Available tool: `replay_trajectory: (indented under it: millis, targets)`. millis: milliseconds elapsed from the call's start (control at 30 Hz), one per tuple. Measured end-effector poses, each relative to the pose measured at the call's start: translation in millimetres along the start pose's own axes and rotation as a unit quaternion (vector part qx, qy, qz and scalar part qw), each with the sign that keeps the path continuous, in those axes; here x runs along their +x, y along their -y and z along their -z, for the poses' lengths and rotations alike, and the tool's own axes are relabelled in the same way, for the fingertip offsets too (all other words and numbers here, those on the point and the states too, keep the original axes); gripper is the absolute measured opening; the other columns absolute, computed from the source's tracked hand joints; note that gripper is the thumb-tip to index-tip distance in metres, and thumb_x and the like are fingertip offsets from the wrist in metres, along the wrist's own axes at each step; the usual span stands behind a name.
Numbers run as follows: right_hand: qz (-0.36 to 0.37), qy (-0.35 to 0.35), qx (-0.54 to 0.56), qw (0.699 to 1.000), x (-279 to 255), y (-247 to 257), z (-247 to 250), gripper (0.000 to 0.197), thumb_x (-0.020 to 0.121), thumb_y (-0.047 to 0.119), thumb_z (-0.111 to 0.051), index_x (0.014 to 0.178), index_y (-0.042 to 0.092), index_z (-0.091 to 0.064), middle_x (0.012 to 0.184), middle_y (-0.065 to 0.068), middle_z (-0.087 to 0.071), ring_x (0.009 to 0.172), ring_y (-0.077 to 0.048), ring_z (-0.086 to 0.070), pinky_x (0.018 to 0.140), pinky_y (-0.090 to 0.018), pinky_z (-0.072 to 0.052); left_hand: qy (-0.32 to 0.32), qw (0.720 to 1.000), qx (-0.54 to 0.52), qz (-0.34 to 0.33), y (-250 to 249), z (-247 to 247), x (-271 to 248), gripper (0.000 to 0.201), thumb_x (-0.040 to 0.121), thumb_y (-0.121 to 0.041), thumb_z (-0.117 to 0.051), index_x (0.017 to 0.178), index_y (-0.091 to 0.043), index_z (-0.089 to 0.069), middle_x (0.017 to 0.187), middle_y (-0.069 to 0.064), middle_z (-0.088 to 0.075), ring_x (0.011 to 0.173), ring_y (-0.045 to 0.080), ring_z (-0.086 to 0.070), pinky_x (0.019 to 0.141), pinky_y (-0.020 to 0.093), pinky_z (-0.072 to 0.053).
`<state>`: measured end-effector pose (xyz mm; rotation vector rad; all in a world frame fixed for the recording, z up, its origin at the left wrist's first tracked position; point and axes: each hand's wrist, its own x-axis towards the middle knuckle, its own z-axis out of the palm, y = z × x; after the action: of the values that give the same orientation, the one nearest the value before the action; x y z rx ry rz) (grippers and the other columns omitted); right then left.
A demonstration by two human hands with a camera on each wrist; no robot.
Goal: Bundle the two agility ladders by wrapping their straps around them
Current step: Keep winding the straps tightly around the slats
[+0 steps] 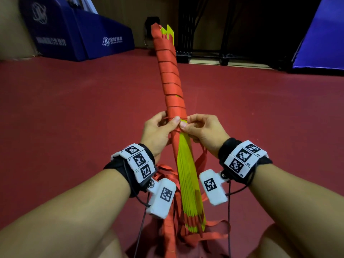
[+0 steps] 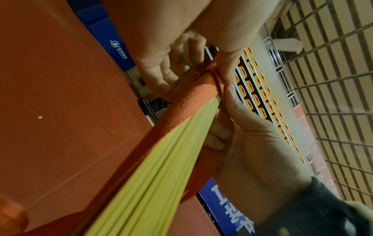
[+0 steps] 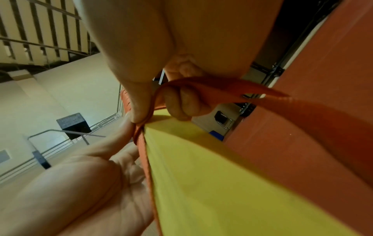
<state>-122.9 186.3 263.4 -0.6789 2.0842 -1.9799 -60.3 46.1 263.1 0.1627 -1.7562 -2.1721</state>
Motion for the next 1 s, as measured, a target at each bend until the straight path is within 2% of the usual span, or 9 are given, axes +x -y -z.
replay_trajectory:
  millis: [133, 233, 333, 433, 600, 700, 800, 900, 1000]
  targets:
    - [0.014, 0.024, -0.044, 0.999, -3.9, 4.6, 0.9, 0.008, 0.088, 0.006, -0.074, 0.092, 0.007, -0.068, 0.067, -0.006, -0.054, 0.053, -0.011, -0.045, 0.05, -0.021, -0.037, -0.005, 0.999, 0.029, -0.013, 1.3, 5.3, 1.1, 0.01, 0.1, -0.009, -0.06, 0.099, -0.01, -0.069, 0.094, 0.013, -0.069, 0.079, 0.023, -0.064, 0.071, 0.036, -0.056]
    - [0.024, 0.048, -0.061, 0.997, -6.3, 6.9, 1.5, 0.018, 0.088, -0.004, -0.069, 0.091, 0.014, -0.069, 0.07, -0.004, -0.056, 0.053, -0.009, -0.046, 0.052, -0.021, -0.038, -0.017, 0.999, 0.043, -0.016, 1.9, 10.3, 2.8, 0.015, 0.102, -0.011, -0.057, 0.091, -0.013, -0.068, 0.089, 0.011, -0.067, 0.073, 0.017, -0.061, 0.063, 0.029, -0.053]
    - [0.039, 0.025, -0.122, 0.991, -6.0, 5.4, 0.2, 0.014, 0.087, 0.005, -0.075, 0.089, 0.017, -0.068, 0.075, -0.004, -0.061, 0.057, -0.005, -0.052, 0.057, -0.02, -0.044, -0.01, 0.999, 0.037, 0.003, 1.1, 11.0, 2.3, 0.015, 0.103, -0.014, -0.055, 0.1, -0.006, -0.068, 0.095, 0.015, -0.069, 0.079, 0.023, -0.061, 0.067, 0.033, -0.053]
    - [0.064, -0.026, -0.196, 0.978, -3.0, 0.5, 3.0, 0.013, 0.083, 0.019, -0.082, 0.084, 0.022, -0.069, 0.074, 0.003, -0.066, 0.064, -0.007, -0.058, 0.067, -0.031, -0.053, 0.026, 0.999, 0.027, 0.014, -1.9, 9.1, -3.5, 0.014, 0.098, -0.012, -0.064, 0.109, -0.006, -0.069, 0.098, 0.012, -0.072, 0.082, 0.021, -0.066, 0.061, 0.029, -0.056]
    - [0.091, -0.039, -0.211, 0.973, -2.3, 1.4, 7.5, 0.02, 0.081, 0.022, -0.083, 0.073, 0.03, -0.067, 0.072, 0.013, -0.068, 0.069, -0.007, -0.061, 0.073, -0.032, -0.055, 0.033, 0.997, 0.071, -0.022, 0.0, 9.9, -4.8, 0.04, 0.07, -0.005, -0.087, 0.103, -0.02, -0.074, 0.101, 0.006, -0.077, 0.101, 0.024, -0.071, 0.09, 0.047, -0.059]
    - [0.085, -0.025, -0.184, 0.979, -0.7, 1.9, 10.0, 0.017, 0.083, 0.016, -0.081, 0.077, 0.027, -0.07, 0.078, 0.002, -0.073, 0.07, -0.008, -0.064, 0.07, -0.031, -0.054, 0.016, 0.998, 0.065, -0.006, -1.7, 7.4, -4.0, 0.04, 0.077, 0.01, -0.078, 0.101, -0.021, -0.071, 0.099, 0.007, -0.075, 0.098, 0.025, -0.071, 0.096, 0.055, -0.056]
    - [0.068, 0.013, -0.138, 0.988, 0.5, 2.2, 13.4, 0.018, 0.088, 0.002, -0.073, 0.084, 0.02, -0.071, 0.073, 0.004, -0.068, 0.058, 0.002, -0.058, 0.062, -0.018, -0.045, 0.005, 0.998, 0.057, 0.008, -3.7, 6.2, -3.2, 0.042, 0.081, 0.017, -0.069, 0.108, -0.016, -0.068, 0.103, 0.012, -0.073, 0.1, 0.03, -0.069, 0.098, 0.055, -0.054]
    - [0.061, 0.064, -0.159, 0.983, -1.1, 1.4, 17.3, 0.017, 0.092, -0.001, -0.066, 0.09, 0.016, -0.07, 0.077, 0.005, -0.068, 0.066, 0.001, -0.06, 0.067, -0.014, -0.045, -0.002, 0.999, 0.026, 0.026, -4.7, 6.4, -0.7, 0.05, 0.084, 0.018, -0.064, 0.125, -0.01, -0.059, 0.102, 0.014, -0.071, 0.092, 0.028, -0.069, 0.084, 0.042, -0.058]
    - [0.058, 0.077, -0.181, 0.979, 0.3, -2.7, 19.0, 0.021, 0.094, -0.001, -0.063, 0.092, 0.02, -0.067, 0.081, 0.005, -0.064, 0.075, -0.007, -0.057, 0.075, -0.022, -0.047, 0.007, 0.999, -0.014, 0.039, -6.6, 8.7, 0.4, 0.05, 0.087, 0.017, -0.061, 0.125, -0.015, -0.055, 0.091, 0.01, -0.071, 0.071, 0.018, -0.069, 0.062, 0.028, -0.058]
